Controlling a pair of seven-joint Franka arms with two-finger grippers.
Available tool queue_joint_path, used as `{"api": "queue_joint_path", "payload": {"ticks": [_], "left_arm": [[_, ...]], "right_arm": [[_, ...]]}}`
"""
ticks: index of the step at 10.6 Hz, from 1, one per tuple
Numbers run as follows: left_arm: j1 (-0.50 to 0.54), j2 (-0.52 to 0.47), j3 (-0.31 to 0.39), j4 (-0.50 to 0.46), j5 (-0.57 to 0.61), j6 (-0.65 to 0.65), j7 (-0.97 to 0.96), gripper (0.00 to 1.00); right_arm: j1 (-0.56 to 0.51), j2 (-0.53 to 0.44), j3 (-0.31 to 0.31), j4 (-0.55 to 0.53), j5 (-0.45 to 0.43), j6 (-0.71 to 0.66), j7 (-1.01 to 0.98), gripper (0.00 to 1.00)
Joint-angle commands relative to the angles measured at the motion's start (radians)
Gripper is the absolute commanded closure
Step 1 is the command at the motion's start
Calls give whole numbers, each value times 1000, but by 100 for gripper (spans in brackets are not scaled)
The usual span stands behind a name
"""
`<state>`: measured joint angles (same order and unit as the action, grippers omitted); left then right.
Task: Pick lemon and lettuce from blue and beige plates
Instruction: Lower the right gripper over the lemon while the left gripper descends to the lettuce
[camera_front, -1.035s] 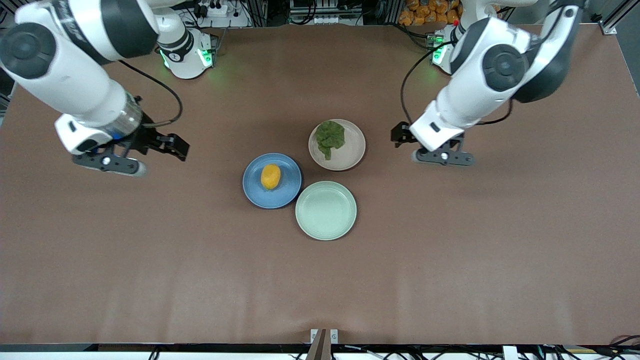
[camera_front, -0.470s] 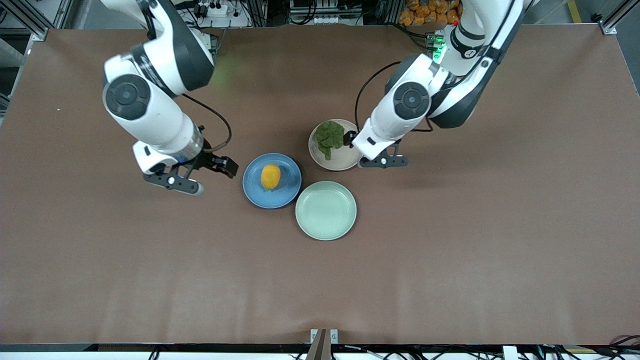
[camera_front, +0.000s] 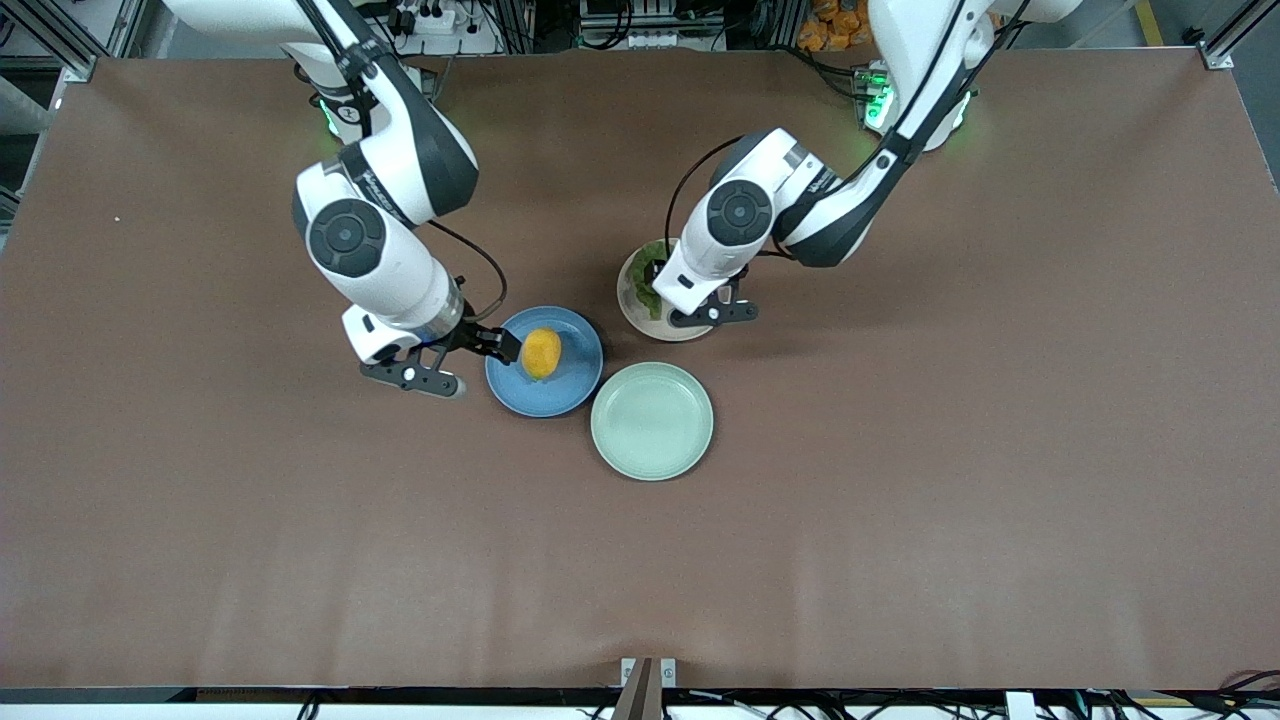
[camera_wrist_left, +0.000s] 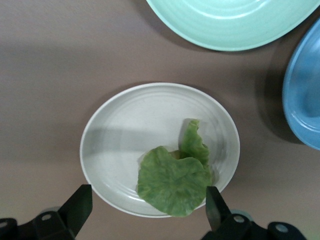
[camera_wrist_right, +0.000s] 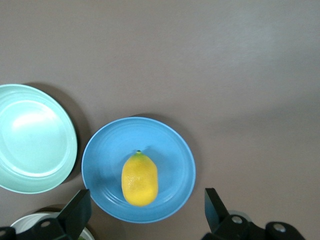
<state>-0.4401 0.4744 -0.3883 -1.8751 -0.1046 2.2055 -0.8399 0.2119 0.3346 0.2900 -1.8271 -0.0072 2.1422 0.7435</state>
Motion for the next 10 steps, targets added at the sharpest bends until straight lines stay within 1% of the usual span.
{"api": "queue_joint_path", "payload": {"ticks": [1,2,3,4,5,6,8,9,10], "left_arm": [[-35,67,5,36,29,28,-36,0],[-60,85,12,42,39,39,-38,0],[-72,105,16,48,52,43,-45,0],[-74,130,16,68,77,43,-68,0],[-83,150,14,77,107,43,-89,0],[-100,167,16,80,121,43,-102,0],[-106,185,16,93,128,45,-108,0],[-109,191,16,94,126,45,-110,0],[-112,196,16,96,128,46,-113,0]], "right_arm": [[3,41,28,-18,-17,61,28,0],[7,59,34,-18,-39,62,48,0],[17,81,44,-18,-87,68,92,0],[18,102,55,-20,-129,77,138,0],[18,124,58,-20,-151,93,155,0],[20,135,63,-27,-155,113,169,0],[20,136,70,-98,-174,229,201,0],[21,139,74,-127,-191,266,217,0],[21,153,77,-132,-210,272,238,0]]}}
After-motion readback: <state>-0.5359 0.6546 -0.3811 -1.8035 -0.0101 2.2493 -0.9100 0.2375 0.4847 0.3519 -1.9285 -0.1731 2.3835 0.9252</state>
